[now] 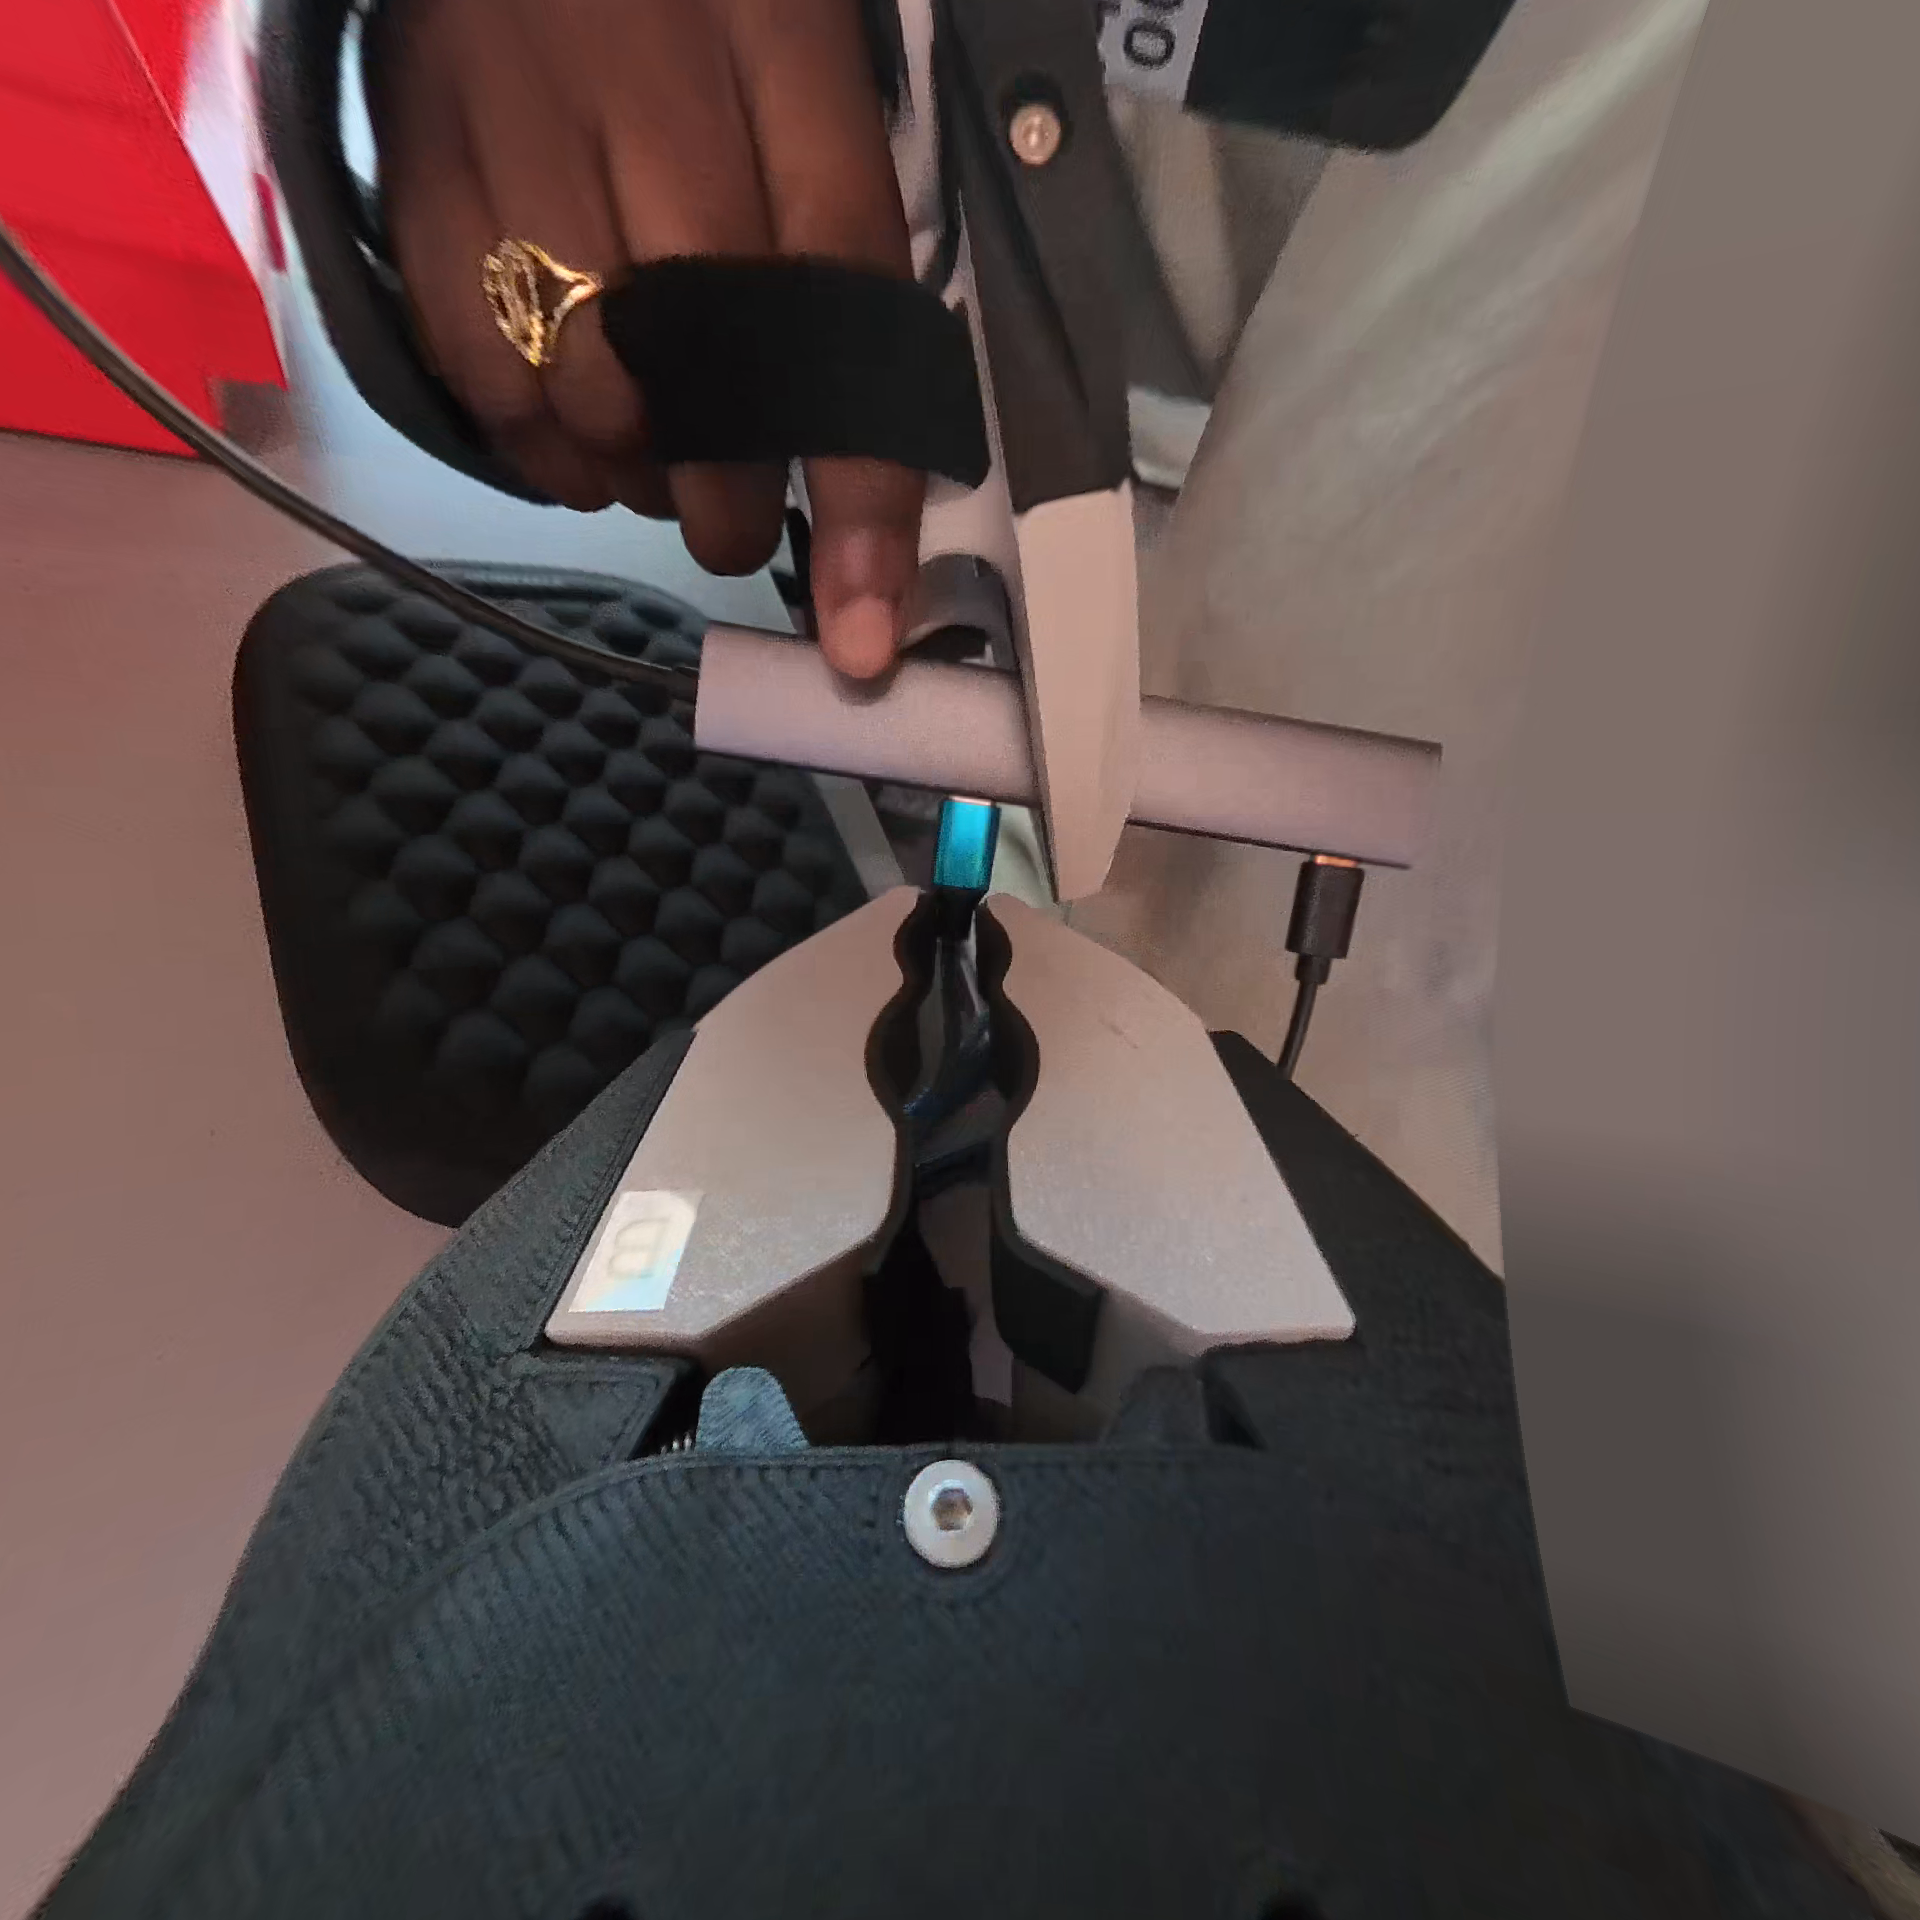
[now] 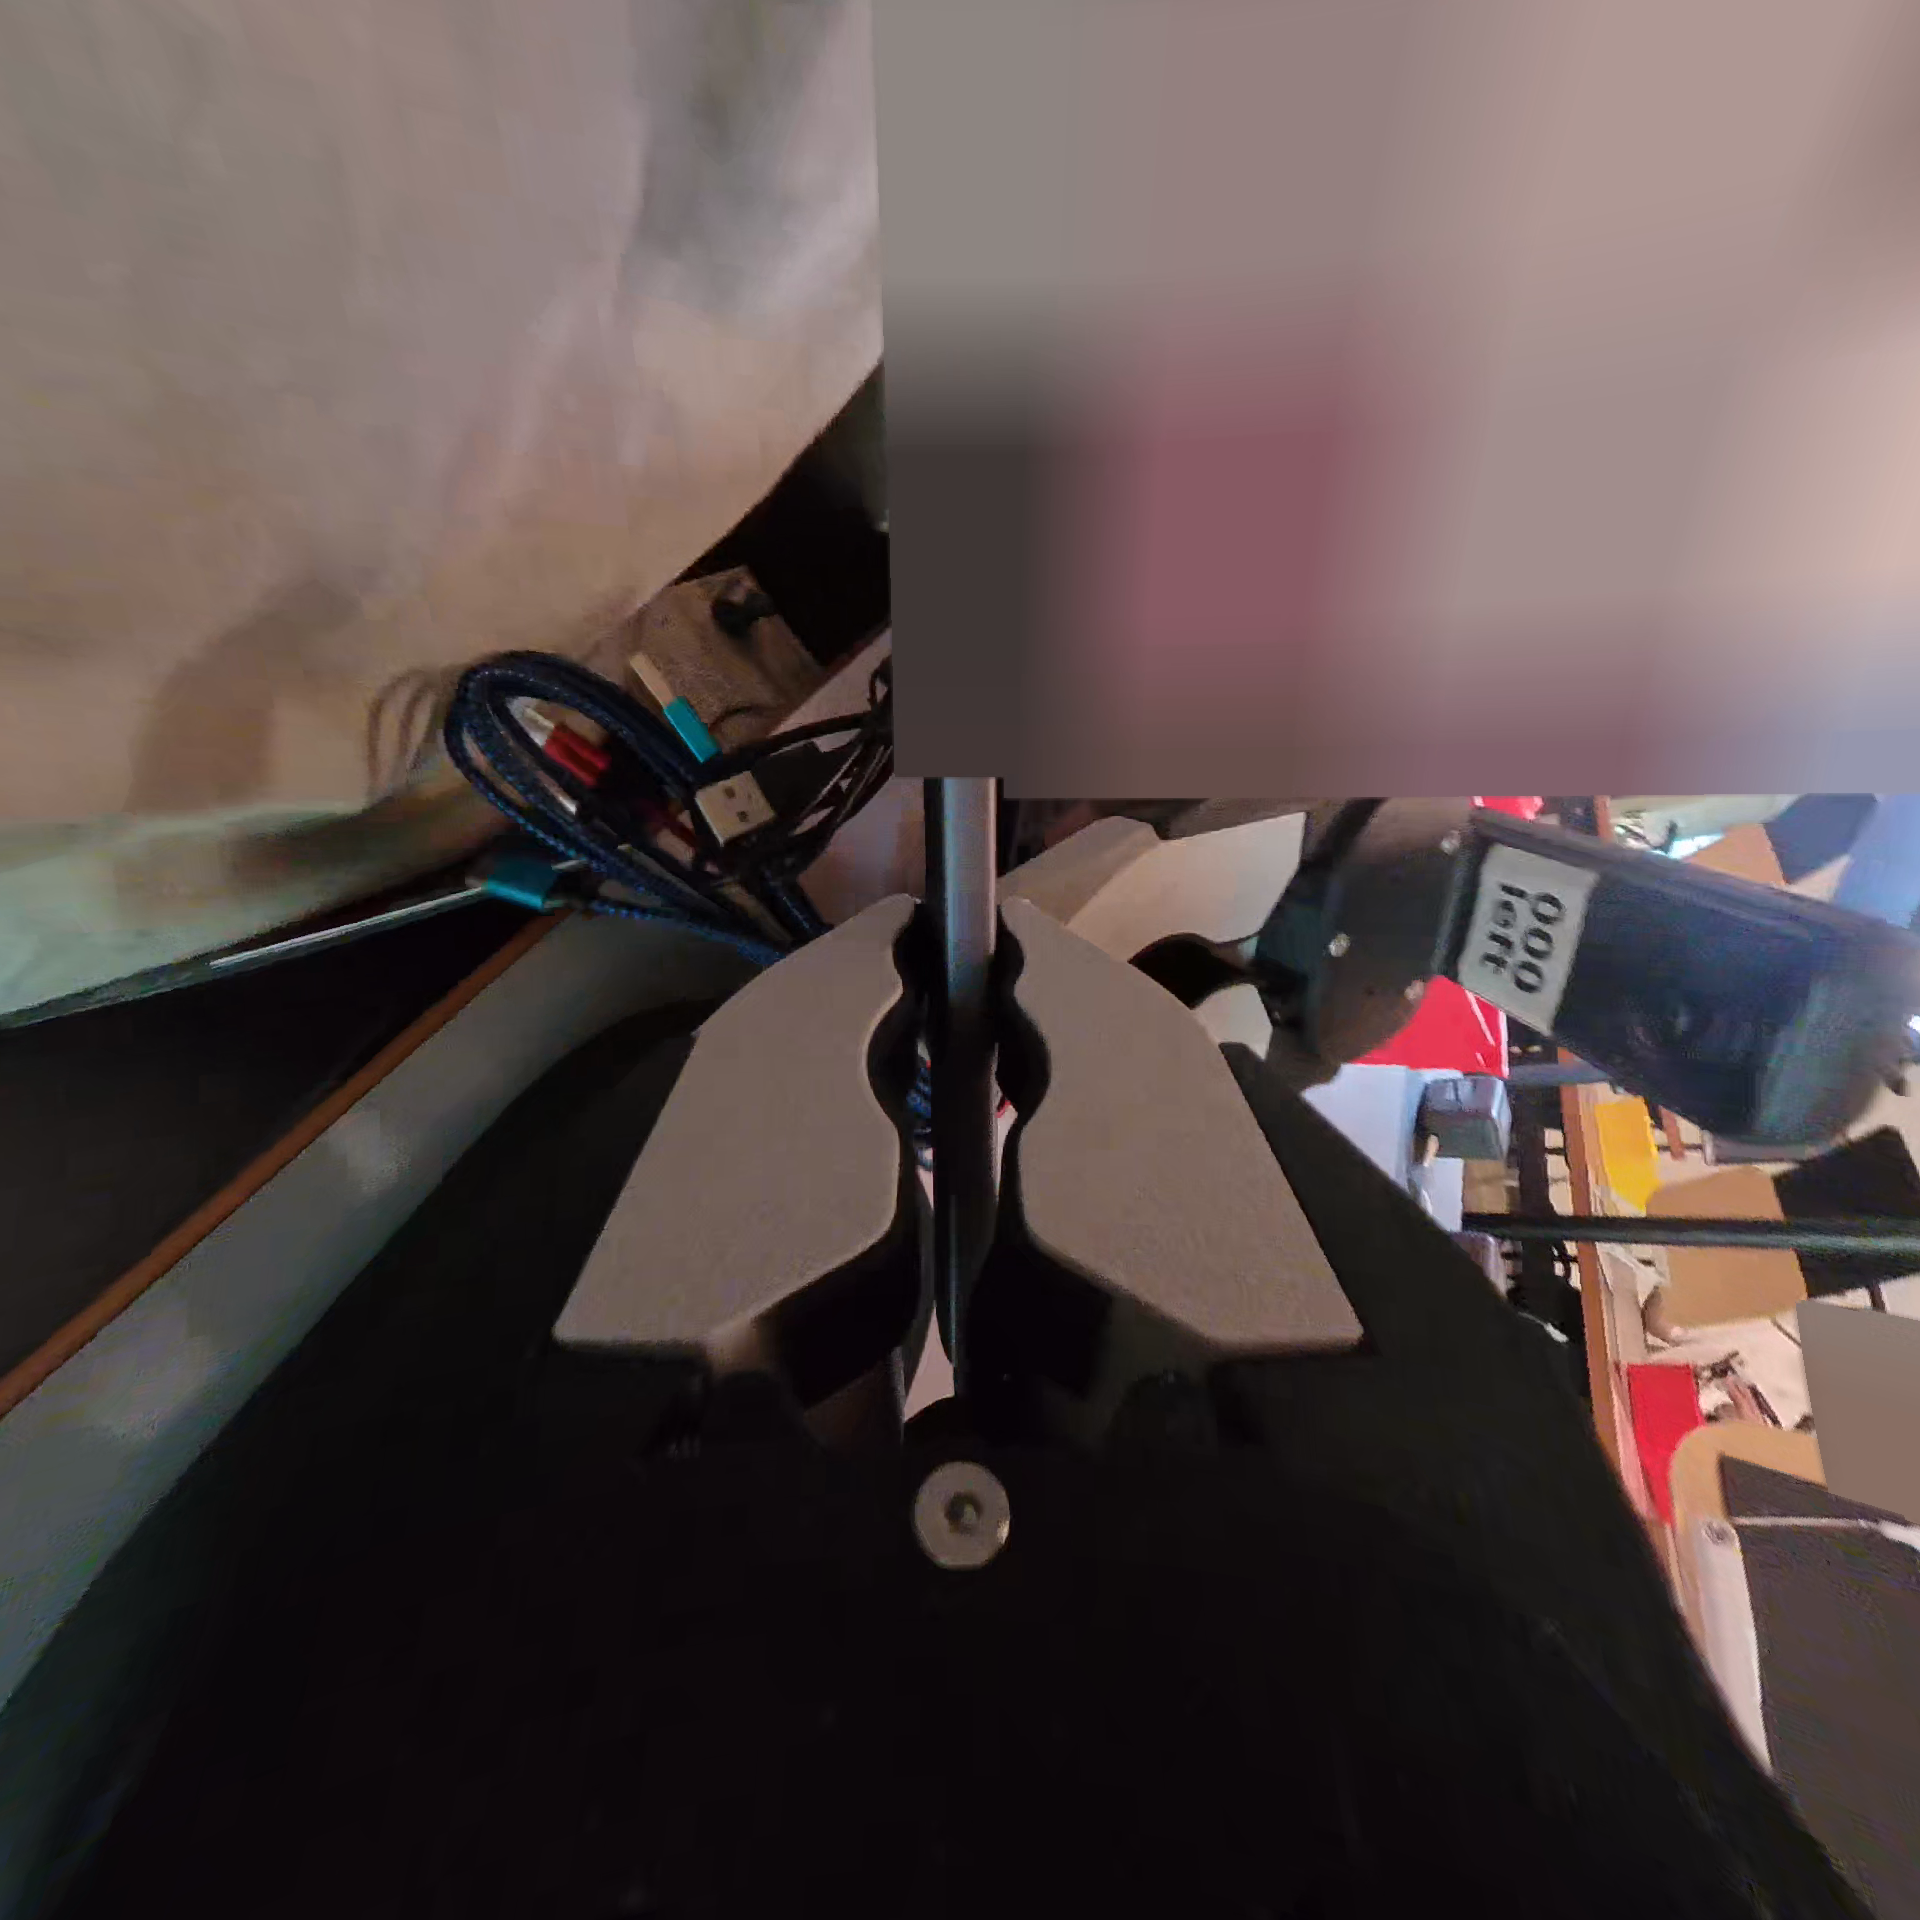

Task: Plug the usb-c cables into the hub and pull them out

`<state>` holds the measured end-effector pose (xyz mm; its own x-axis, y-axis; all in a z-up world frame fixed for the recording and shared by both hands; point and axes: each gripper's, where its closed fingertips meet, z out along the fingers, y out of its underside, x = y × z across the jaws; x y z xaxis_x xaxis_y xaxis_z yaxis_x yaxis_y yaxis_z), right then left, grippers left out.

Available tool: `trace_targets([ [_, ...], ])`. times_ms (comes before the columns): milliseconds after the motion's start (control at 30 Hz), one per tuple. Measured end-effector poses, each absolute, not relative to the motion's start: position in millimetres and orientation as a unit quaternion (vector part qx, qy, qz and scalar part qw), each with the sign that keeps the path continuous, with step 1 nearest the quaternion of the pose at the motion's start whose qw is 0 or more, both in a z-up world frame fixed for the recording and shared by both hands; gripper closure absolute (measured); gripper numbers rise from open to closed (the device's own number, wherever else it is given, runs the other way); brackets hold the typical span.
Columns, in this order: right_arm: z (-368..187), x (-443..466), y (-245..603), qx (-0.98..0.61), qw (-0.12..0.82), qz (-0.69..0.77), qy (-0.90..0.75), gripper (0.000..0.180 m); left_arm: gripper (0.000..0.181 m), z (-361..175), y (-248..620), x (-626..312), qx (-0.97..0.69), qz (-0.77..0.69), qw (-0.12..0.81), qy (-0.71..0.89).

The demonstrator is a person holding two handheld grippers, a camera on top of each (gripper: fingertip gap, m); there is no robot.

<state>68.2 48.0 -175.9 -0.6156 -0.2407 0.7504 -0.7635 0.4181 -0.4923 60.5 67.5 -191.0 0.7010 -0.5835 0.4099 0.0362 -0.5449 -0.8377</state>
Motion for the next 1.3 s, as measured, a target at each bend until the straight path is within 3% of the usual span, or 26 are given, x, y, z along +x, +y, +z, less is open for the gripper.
trace_targets([
  [233,-162,66,42,0.293,0.345,0.457,-0.766,0.17,0.162,-158,64,49,-0.752,-0.328,0.554,0.138],
  [367,-149,63,40,0.257,0.347,0.499,-0.752,0.17,0.155,-164,59,43,-0.77,-0.272,0.558,0.15],
  [633,-137,52,35,0.157,0.27,0.611,-0.727,0.17,0.172,-166,66,54,-0.752,-0.291,0.573,0.147],
  [800,-131,36,40,0.083,0.259,0.64,-0.718,0.165,0.172,-168,65,36,-0.753,-0.229,0.609,0.098],
  [967,-132,35,50,0.086,0.304,0.612,-0.725,0.162,0.172,-180,57,22,-0.797,-0.088,0.587,0.112],
  [1167,-150,33,49,0.177,0.393,0.47,-0.77,0.161,0.173,-192,58,21,-0.839,-0.007,0.521,0.157],
  [1300,-135,19,58,0.112,0.4,0.471,-0.778,0.164,0.173,-175,64,11,-0.822,0.008,0.557,0.116],
])
